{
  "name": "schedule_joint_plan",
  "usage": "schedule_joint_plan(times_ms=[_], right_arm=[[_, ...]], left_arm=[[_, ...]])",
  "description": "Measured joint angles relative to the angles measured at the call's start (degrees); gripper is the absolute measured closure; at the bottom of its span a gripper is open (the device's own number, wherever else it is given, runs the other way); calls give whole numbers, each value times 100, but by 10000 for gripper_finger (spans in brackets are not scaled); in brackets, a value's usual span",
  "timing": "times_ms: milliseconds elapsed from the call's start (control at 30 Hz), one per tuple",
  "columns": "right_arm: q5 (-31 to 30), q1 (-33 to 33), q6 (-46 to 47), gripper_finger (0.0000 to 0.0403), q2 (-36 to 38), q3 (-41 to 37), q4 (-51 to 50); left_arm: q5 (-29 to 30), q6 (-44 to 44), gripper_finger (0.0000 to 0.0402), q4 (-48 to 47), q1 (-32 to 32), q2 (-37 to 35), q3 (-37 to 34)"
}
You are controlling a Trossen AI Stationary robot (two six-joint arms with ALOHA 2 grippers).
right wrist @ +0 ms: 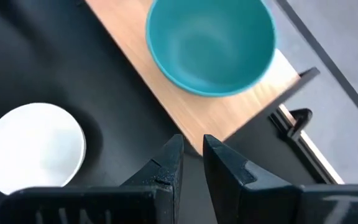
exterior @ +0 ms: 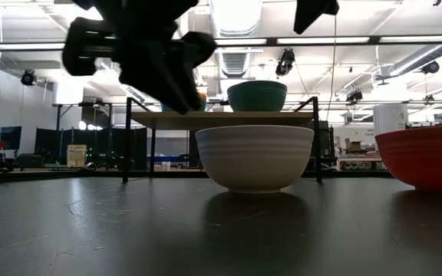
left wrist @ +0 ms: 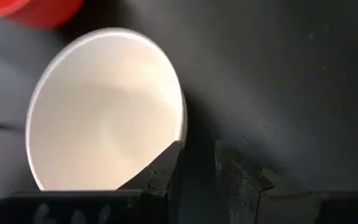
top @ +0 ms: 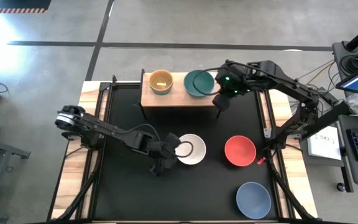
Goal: Place and stack bowls onto a shelf
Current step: Stack the large white bowl on top of the large green bowl on the shelf
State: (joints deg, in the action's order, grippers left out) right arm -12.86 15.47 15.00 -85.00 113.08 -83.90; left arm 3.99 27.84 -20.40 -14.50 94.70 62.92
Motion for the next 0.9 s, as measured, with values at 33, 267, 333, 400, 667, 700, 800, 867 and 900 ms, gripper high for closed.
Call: schedule_joint_plan(times_ms=[33,267,333,400,667,700,800,867,900], right_arm=[[-44,-15,47,348,43,-4,-34],[-87,-22,201,348,306,-65,-137],[-87,-22,200,348,363,-111,-135],[-96,-22,200,348,422,-179,-129],[-209,-22,307,348,687,-737,-118],[-221,-22,308,348,728,-824,-124],[-223,-22,309,348,821,-1059,-107],[-223,-22,309,348,869,-1203,-93],[-223,-22,314,348,890,-1265,-81]], left_arm=[[2,117,324,-15,6,89,99],[-48,489,324,-508,103,648,705],[-166,493,324,-713,158,787,864],[-258,508,324,-747,211,879,990],[-694,628,324,-761,376,1168,1128],[-705,623,324,-759,376,1205,1128],[-713,620,324,-699,383,1263,1124],[-715,611,324,-692,394,1263,1125],[-717,602,324,-704,409,1263,1125]])
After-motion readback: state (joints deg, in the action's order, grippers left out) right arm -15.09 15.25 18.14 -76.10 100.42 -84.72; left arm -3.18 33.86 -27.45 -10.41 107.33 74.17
